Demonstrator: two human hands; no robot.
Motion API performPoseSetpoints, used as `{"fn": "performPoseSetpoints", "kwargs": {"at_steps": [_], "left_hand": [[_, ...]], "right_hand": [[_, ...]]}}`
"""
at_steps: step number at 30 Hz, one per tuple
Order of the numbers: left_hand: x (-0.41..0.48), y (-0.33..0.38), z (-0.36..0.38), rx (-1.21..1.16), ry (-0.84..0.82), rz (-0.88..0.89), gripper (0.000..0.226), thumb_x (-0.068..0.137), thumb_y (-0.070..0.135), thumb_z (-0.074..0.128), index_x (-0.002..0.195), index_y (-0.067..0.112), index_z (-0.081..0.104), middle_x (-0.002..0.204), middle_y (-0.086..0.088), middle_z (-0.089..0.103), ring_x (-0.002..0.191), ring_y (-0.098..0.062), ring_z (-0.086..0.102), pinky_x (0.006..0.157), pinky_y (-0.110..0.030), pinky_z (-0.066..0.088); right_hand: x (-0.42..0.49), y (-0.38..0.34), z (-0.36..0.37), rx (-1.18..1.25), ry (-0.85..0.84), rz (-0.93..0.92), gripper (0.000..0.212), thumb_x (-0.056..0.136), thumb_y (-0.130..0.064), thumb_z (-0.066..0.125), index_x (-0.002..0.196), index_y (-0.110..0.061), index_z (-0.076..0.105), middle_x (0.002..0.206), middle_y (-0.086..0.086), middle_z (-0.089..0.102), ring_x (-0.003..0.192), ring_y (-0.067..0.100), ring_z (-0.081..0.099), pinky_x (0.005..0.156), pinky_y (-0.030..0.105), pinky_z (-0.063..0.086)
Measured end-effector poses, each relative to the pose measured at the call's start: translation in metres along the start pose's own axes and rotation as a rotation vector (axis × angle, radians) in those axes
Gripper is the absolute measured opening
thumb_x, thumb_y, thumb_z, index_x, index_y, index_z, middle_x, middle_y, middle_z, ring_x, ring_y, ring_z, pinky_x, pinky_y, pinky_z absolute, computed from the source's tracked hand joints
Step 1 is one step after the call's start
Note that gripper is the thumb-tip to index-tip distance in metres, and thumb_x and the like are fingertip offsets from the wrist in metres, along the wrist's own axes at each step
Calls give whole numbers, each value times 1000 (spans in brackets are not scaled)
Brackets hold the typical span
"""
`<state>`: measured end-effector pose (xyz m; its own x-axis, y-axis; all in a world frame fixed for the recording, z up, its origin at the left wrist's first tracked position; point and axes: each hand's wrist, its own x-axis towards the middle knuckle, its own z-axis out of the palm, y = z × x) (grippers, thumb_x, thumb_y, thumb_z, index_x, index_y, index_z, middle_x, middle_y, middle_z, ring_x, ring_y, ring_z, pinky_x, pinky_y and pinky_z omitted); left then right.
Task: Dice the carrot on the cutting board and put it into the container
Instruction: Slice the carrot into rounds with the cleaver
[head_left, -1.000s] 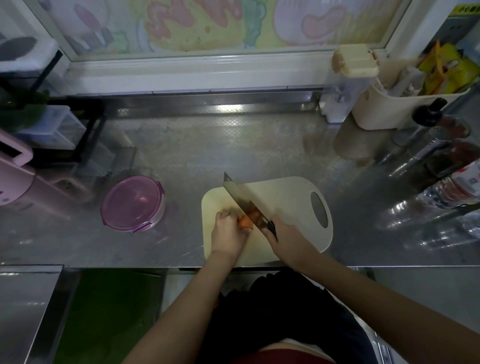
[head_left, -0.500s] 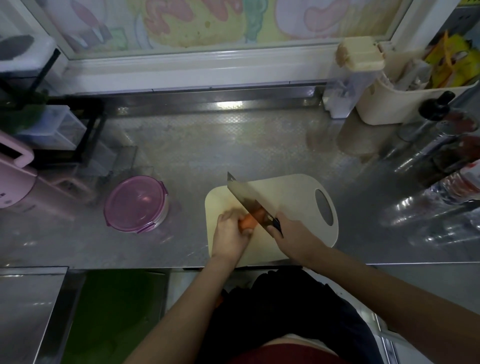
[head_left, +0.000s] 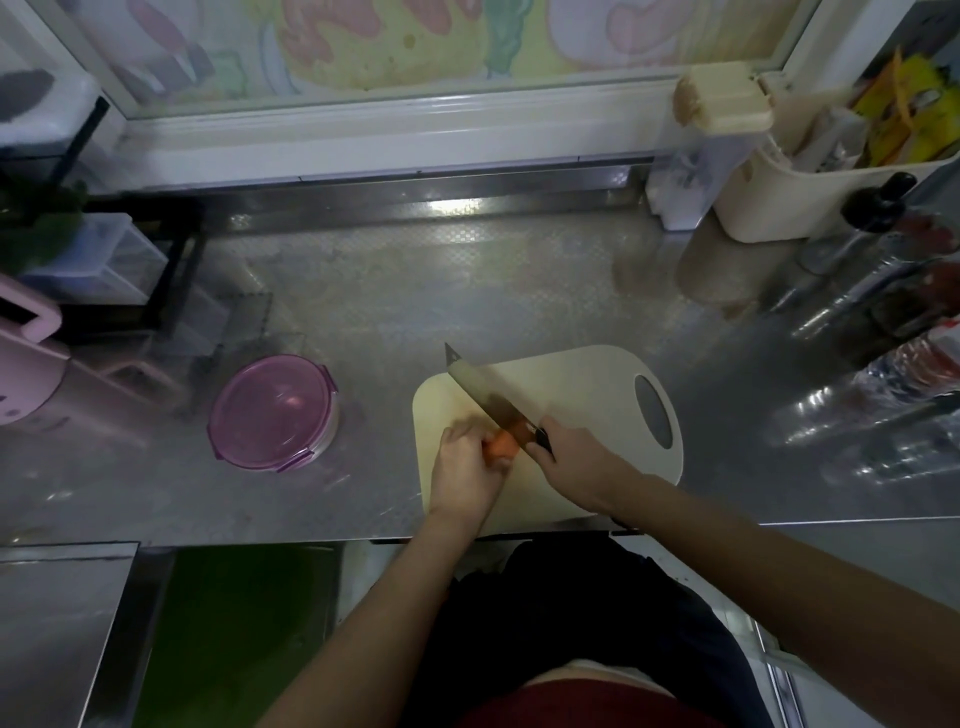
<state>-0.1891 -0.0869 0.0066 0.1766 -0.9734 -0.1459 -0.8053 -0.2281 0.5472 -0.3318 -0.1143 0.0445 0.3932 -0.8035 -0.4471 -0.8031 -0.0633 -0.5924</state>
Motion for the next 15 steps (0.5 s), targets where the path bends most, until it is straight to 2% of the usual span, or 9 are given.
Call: {"fn": "performPoseSetpoints", "kwargs": {"at_steps": [4,8,11,15], "left_hand": [[1,0,0,-7,-7,-4,21,76,18,70,94,9,65,103,-7,61,99,-22,48,76,-18,30],[3,0,0,0,-13,-1,21,76,18,70,95,9,64,104,-6,60,99,-22,48,74,-17,29],[4,-1,0,29,-29,-1,23,77,21,69,96,10,63,105,-7,59,101,-22,48,79,-20,33],[5,-3,1,27,-24,-3,24,77,21,69,98,11,65,106,-5,61,101,-22,48,80,-21,34]], "right_hand": [[9,-3,4,30,-12,4,24,100,-23,40,110,-3,48,103,21,61,94,33,57,71,30,35],[7,0,7,50,10,-16,13,99,-22,41,99,-10,45,99,21,61,92,34,58,68,29,31],[3,6,8,35,13,-14,22,99,-24,41,106,-4,47,98,20,61,90,33,58,69,30,33],[-8,18,8,22,-9,-15,27,99,-27,39,114,-5,46,99,17,61,89,30,58,77,37,43]]}}
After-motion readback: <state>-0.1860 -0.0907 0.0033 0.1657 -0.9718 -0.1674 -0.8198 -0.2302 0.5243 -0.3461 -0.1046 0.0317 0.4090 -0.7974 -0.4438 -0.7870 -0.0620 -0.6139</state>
